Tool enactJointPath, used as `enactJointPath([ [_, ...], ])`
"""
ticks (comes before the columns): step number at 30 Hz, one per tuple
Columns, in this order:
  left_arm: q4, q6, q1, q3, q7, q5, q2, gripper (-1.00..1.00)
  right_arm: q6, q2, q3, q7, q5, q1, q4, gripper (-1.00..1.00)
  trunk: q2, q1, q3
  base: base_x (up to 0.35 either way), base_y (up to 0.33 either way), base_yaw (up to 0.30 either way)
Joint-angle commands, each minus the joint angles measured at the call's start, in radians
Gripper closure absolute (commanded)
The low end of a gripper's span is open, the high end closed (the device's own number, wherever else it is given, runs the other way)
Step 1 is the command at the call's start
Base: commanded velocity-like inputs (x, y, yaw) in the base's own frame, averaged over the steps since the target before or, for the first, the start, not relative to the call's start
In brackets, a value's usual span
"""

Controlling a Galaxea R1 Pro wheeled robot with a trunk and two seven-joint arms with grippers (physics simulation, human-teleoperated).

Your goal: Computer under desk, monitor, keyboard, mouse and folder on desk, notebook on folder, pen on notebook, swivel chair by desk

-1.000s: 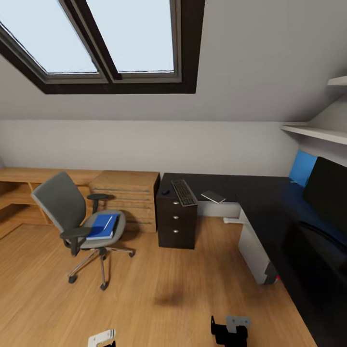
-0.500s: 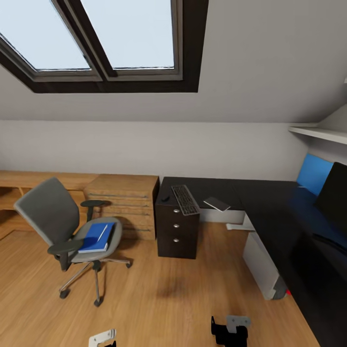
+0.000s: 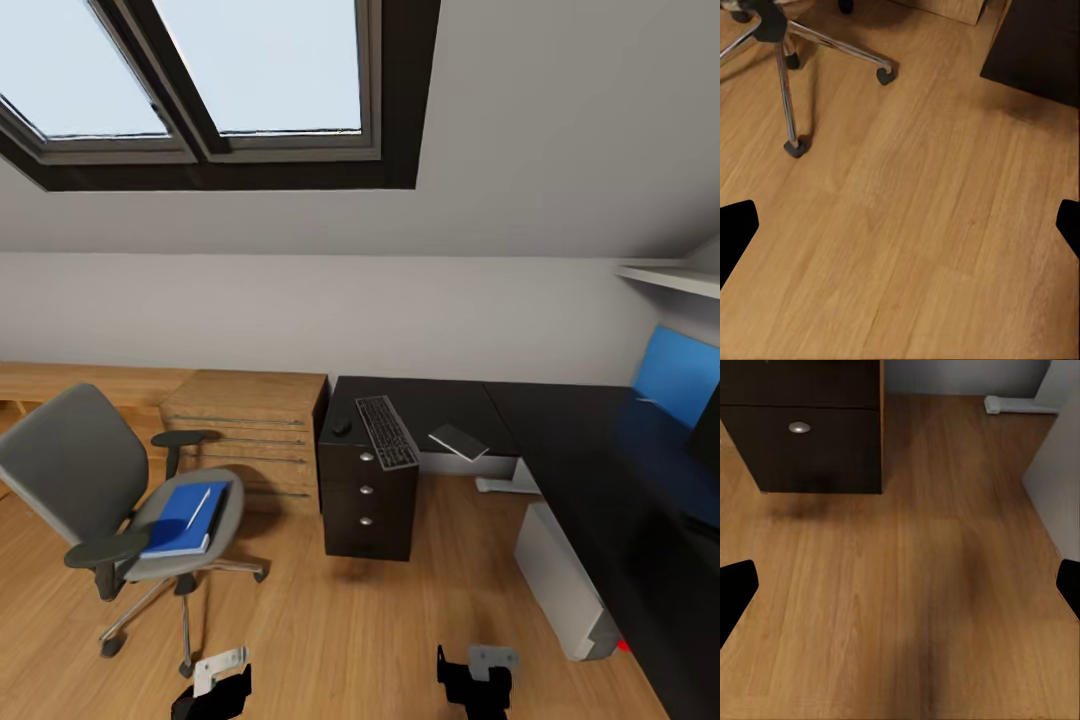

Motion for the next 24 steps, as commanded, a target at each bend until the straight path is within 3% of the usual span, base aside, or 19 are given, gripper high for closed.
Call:
enactJointPath([
  [1, -0.02, 0.003, -0.001, -0.009, 0.007, 0.008, 0.001, -1.0, 0.0, 0.0, 0.008, -0.006, -0.007, -0.001, -0.013, -1.0, -0.001, 0.001, -0.002, 0.335, 0.0, 0.0],
  [2, -0.089, 0.049, -0.001, -0.01, 0.008, 0.008, 0.0, -1.0, 0.009, 0.001, 0.008, -0.006, -0.009, -0.001, -0.07, -1.0, -0.001, 0.001, -0.002, 0.335, 0.0, 0.0],
  [4, -0.145, 0.111, -0.001, -0.011, 0.009, 0.007, 0.0, -1.0, 0.019, 0.001, 0.008, -0.007, -0.011, -0.001, -0.115, -1.0, -0.001, 0.001, -0.002, 0.335, 0.0, 0.0],
  [6, -0.281, 0.288, -0.001, -0.01, 0.009, 0.007, 0.0, -1.0, 0.066, -0.001, 0.005, -0.008, -0.019, -0.003, -0.213, -1.0, -0.001, 0.001, -0.002, 0.335, 0.0, 0.0],
  [7, -0.322, 0.335, -0.001, -0.009, 0.009, 0.007, 0.0, -1.0, 0.09, -0.001, 0.004, -0.007, -0.025, -0.004, -0.237, -1.0, -0.001, 0.001, -0.002, 0.335, 0.0, 0.0],
  [8, -0.453, 0.462, -0.001, -0.004, 0.01, 0.008, 0.001, -1.0, 0.195, -0.004, 0.0, -0.004, -0.057, -0.008, -0.306, -1.0, -0.001, 0.001, -0.002, 0.335, 0.0, 0.0],
  [9, -0.69, 0.619, -0.001, 0.008, 0.011, 0.01, 0.004, -1.0, 0.427, -0.01, -0.016, 0.031, -0.182, -0.023, -0.445, -1.0, -0.001, 0.001, -0.002, 0.335, 0.0, 0.0],
  [10, -0.732, 0.649, -0.001, 0.012, 0.011, 0.01, 0.005, -1.0, 0.472, -0.012, -0.019, 0.043, -0.215, -0.025, -0.479, -1.0, -0.001, 0.001, -0.002, 0.335, 0.0, 0.0],
  [11, -0.807, 0.711, -0.001, 0.02, 0.011, 0.011, 0.004, -1.0, 0.553, -0.017, -0.025, 0.069, -0.283, -0.029, -0.545, -1.0, -0.001, 0.001, -0.002, 0.335, 0.0, 0.0],
  [12, -0.838, 0.741, -0.001, 0.025, 0.011, 0.011, 0.004, -1.0, 0.589, -0.021, -0.027, 0.083, -0.318, -0.031, -0.576, -1.0, -0.001, 0.001, -0.002, 0.335, 0.0, 0.0],
  [14, -0.923, 0.84, -0.001, 0.037, 0.011, 0.012, 0.002, -1.0, 0.69, -0.04, -0.031, 0.144, -0.455, -0.034, -0.672, -1.0, -0.001, 0.001, -0.002, 0.335, 0.0, 0.0],
  [15, -0.945, 0.867, -0.001, 0.042, 0.011, 0.013, 0.001, -1.0, 0.715, -0.047, -0.03, 0.176, -0.511, -0.034, -0.697, -1.0, -0.001, 0.001, -0.002, 0.335, 0.018, 0.0],
  [18, -0.959, 0.902, -0.001, 0.048, 0.011, 0.03, 0.001, -1.0, 0.749, -0.058, -0.029, 0.234, -0.588, -0.035, -0.707, -1.0, -0.001, 0.001, -0.002, 0.335, 0.052, 0.0],
  [20, -0.909, 0.911, -0.001, 0.051, 0.01, 0.04, 0.011, -1.0, 0.762, -0.063, -0.033, 0.269, -0.617, -0.035, -0.677, -1.0, -0.001, 0.001, -0.002, 0.328, 0.102, 0.0],
  [24, -0.907, 0.92, -0.001, 0.047, 0.01, 0.043, 0.012, -1.0, 0.777, -0.065, -0.034, 0.279, -0.636, -0.035, -0.685, -1.0, -0.001, 0.001, -0.002, 0.209, 0.094, 0.0],
])
